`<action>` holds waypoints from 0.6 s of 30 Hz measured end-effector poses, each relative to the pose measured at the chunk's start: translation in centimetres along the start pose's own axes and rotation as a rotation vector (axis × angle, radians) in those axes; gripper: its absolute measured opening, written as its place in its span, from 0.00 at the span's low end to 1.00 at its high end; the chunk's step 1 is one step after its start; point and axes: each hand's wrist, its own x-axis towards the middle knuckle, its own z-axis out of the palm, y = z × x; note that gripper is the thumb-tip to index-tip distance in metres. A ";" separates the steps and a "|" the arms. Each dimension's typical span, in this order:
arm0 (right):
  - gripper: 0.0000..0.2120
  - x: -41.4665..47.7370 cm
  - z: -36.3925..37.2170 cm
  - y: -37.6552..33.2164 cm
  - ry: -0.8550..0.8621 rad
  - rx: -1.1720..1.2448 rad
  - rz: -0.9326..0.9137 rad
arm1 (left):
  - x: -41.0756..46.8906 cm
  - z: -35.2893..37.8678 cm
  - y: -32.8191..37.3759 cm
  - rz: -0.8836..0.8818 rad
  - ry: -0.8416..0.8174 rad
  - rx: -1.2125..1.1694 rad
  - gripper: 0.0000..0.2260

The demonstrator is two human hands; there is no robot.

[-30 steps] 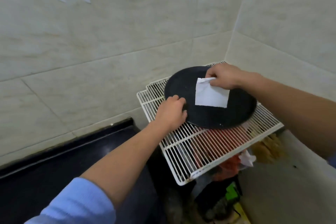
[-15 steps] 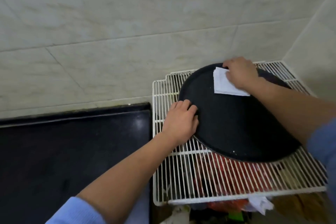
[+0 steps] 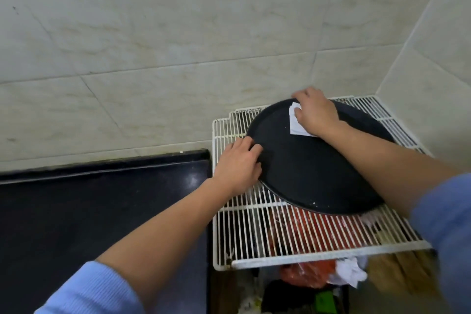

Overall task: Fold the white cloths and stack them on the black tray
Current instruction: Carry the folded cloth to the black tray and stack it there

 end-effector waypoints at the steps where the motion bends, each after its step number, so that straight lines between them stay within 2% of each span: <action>1: 0.19 -0.4 -0.6 -1.3 0.019 0.010 -0.027 | -0.9 -0.6 -0.8 -0.012 0.003 0.013 0.16; 4: 0.22 -2.1 -1.8 -6.1 0.031 0.042 -0.119 | -4.9 -2.4 -4.1 -0.082 -0.020 0.030 0.16; 8: 0.21 -5.4 -1.9 -15.1 0.000 0.091 -0.272 | -13.9 -4.3 -9.7 -0.291 -0.087 0.045 0.13; 13: 0.15 -11.7 1.1 -29.8 -0.126 0.151 -0.411 | -30.1 -5.9 -17.1 -0.517 -0.179 0.082 0.10; 18: 0.15 -18.9 5.0 -45.5 -0.228 0.143 -0.639 | -47.2 -8.1 -23.0 -0.761 -0.171 0.109 0.08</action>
